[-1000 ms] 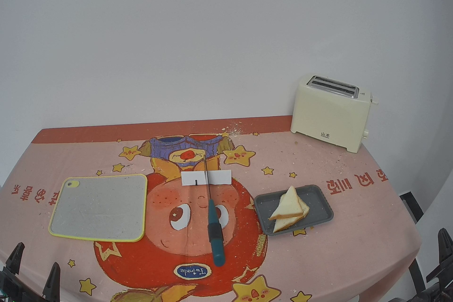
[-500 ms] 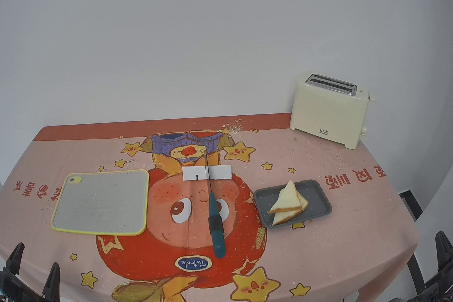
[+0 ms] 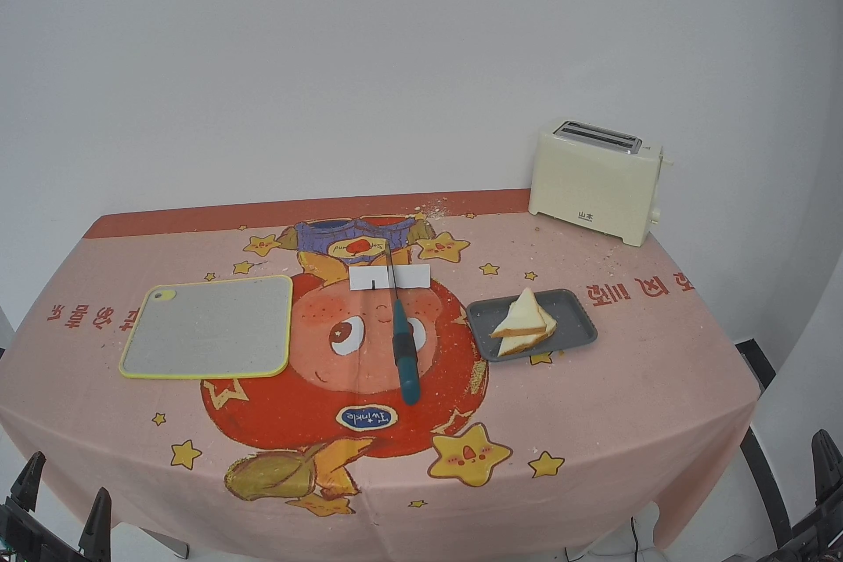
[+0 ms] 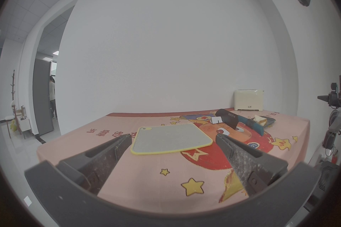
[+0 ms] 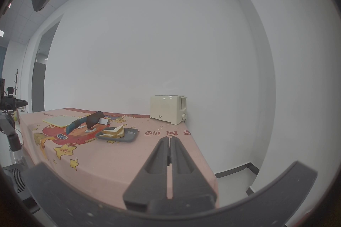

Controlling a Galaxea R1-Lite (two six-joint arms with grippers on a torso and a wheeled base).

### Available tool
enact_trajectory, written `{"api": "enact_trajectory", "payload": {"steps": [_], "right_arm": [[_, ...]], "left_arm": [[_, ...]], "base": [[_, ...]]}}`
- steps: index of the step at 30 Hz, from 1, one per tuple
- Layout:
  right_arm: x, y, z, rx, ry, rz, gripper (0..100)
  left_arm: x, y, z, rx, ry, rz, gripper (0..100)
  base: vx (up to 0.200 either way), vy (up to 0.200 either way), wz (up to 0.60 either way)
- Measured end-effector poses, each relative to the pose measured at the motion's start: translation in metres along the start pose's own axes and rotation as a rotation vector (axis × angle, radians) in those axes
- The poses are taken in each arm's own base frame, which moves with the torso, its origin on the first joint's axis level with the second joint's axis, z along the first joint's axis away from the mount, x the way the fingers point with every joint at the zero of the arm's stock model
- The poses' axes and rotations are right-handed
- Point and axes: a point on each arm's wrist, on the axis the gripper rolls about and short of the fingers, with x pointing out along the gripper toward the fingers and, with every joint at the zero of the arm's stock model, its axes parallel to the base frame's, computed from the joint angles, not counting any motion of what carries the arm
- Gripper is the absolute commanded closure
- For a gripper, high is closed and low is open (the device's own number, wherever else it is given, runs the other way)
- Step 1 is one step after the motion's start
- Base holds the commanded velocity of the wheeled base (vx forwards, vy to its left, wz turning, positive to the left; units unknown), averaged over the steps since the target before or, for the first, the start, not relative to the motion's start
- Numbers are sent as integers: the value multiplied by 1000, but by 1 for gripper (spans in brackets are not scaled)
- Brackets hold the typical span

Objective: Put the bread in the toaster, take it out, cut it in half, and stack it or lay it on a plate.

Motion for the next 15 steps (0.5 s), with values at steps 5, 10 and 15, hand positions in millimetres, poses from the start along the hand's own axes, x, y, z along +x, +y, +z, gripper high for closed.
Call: {"api": "enact_trajectory", "payload": {"steps": [5,10,15], "right_arm": [[0,0,0,1,0,-1,100],[0,0,0,3,0,-1,100],[0,0,0,3,0,-1,100]], "left_arm": [[0,0,0,0,0,0,0],[0,0,0,0,0,0,0],[0,0,0,0,0,0,0]], "base": [[0,200,0],[0,200,0],[0,200,0]]}}
